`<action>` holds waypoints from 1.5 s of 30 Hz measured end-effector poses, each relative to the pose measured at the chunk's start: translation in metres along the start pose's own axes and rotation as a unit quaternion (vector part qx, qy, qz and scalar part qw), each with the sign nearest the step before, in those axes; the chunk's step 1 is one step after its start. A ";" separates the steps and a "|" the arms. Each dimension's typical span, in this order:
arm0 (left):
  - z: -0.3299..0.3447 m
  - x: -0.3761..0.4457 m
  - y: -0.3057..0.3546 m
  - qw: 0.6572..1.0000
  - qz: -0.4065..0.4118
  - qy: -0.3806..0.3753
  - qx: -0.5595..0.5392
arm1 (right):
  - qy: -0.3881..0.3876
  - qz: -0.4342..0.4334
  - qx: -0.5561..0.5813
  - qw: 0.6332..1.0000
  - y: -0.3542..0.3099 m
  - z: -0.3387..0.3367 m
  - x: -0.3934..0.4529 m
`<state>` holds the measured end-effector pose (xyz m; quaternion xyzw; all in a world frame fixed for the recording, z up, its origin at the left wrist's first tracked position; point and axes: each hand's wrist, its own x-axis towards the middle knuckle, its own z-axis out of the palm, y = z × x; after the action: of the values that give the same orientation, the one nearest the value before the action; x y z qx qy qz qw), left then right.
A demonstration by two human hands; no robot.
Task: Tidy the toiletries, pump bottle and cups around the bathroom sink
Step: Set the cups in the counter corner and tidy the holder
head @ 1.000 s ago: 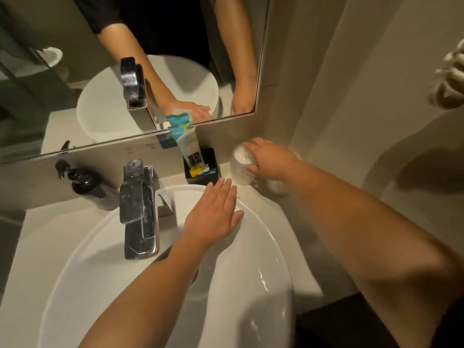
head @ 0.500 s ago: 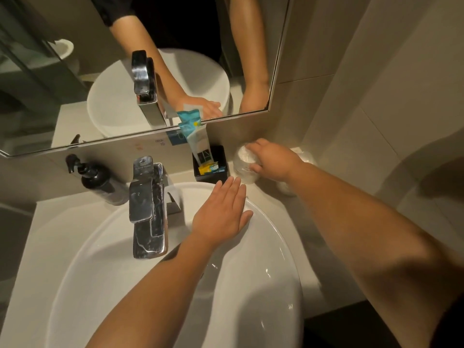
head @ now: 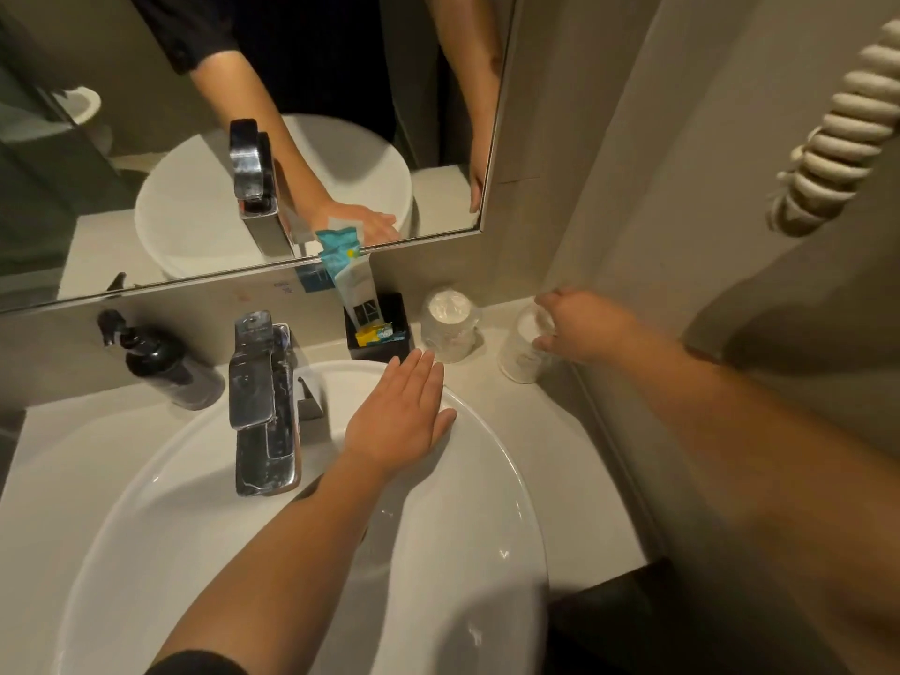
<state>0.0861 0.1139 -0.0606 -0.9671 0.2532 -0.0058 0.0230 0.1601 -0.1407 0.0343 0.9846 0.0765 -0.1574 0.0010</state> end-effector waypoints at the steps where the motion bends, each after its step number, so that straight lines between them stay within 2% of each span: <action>1: 0.001 0.000 0.000 1.000 -0.001 0.000 0.001 | -0.008 0.006 0.000 1.000 -0.001 0.005 0.000; 8: 0.005 0.001 0.000 1.000 -0.002 -0.002 -0.001 | 0.002 0.057 -0.001 0.998 -0.009 0.026 0.014; 27: 0.006 0.001 0.001 0.999 -0.001 0.036 0.010 | 0.042 -0.068 0.008 0.997 -0.001 0.019 0.061; 45: 0.004 0.001 0.001 1.000 -0.005 0.025 0.011 | 0.039 -0.056 0.002 0.998 0.002 0.016 0.059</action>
<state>0.0866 0.1131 -0.0650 -0.9676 0.2488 -0.0331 0.0271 0.2103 -0.1339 0.0006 0.9840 0.1316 -0.1192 -0.0123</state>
